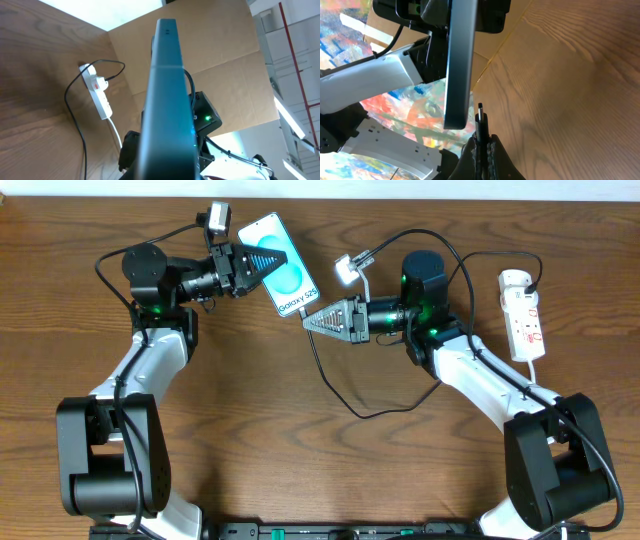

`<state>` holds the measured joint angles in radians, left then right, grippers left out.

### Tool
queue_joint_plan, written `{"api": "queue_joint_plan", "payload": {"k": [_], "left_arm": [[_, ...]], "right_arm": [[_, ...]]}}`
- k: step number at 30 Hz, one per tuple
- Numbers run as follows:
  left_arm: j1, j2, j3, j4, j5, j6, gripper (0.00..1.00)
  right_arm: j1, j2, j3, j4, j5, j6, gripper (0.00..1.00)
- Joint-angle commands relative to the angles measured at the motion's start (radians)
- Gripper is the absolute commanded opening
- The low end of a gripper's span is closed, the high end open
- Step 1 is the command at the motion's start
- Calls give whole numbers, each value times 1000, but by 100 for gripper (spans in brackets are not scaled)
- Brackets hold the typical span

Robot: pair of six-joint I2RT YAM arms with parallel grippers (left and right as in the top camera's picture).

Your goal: Plug charger to phone and switch on socket

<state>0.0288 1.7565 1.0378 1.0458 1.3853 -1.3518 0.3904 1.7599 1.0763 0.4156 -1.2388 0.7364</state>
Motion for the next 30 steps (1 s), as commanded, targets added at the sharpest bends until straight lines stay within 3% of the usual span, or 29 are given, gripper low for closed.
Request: {"api": "queue_joint_plan", "payload": {"k": [1,30], "left_arm": [[1,-10,8,12,13,43,7],[36,-10,8,-12,40,50,7]], "right_arm": [[4,-1,6,-1,-30,11,1],[4,-1,6,-49,-97,-2,1]]}}
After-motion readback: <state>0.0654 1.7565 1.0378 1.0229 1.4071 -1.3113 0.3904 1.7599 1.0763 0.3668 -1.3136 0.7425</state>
